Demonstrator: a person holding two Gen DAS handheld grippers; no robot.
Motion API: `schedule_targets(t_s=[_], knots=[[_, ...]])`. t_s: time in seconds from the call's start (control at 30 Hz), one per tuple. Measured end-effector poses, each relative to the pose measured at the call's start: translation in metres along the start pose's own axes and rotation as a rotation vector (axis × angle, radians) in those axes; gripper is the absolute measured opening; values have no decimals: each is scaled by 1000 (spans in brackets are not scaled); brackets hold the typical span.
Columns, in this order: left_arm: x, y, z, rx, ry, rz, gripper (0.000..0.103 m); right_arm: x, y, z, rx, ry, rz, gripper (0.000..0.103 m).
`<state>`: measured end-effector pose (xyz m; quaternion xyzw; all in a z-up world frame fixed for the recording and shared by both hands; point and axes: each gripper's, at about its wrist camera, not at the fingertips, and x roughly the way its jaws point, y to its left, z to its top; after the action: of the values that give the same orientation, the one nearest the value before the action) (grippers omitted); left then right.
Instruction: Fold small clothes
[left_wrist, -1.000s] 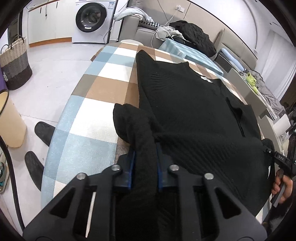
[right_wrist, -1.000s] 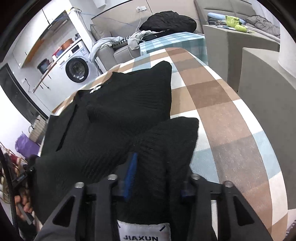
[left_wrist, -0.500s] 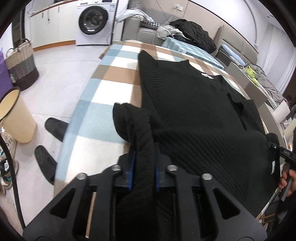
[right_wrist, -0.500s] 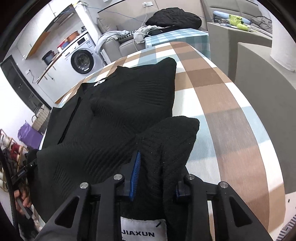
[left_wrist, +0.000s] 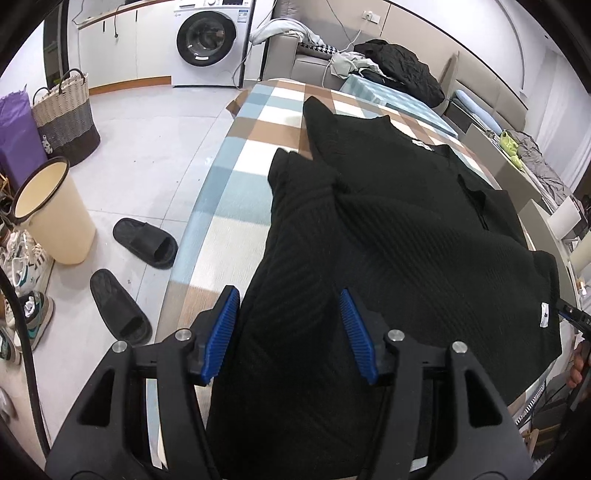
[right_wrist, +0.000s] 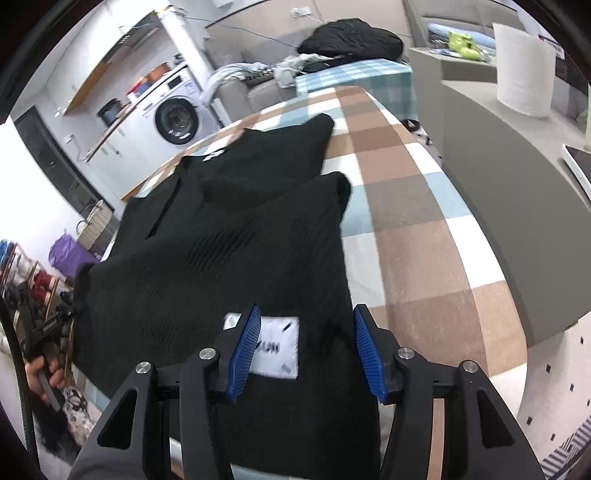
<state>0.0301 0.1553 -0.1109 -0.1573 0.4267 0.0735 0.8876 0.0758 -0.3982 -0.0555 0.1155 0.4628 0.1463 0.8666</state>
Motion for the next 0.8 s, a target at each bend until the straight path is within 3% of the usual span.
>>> schedule_targets(t_s=[0.17,0.3,0.33,0.4,0.43,0.47,0.67,0.8], knots=[[-3,0,-7,4,0,6,53,-1,4,-8,-20,0,-1,53],[-4,1,-11,1,0,8,29,1,4,-10,-20,3,-9,52],[-4,0,-12,1,-2,3,24,1,4,-11,-24,3,-14,41],[-5,-2,-12,8,-13,-2,4,2,5,-13,-36,2,-32,17],[-8,-3,-13,13,-25,-2,4,2,6,-14,-42,-1,-51,7],[-12,-5,-12,14,-45,3,3,1,7,-13,-49,-11,-60,4],[-41,-9,4,10,-147,-17,3,-42,15,-3,-83,-193,5,3],[-45,-15,33,24,-202,-9,2,-51,20,18,-58,-279,14,3]])
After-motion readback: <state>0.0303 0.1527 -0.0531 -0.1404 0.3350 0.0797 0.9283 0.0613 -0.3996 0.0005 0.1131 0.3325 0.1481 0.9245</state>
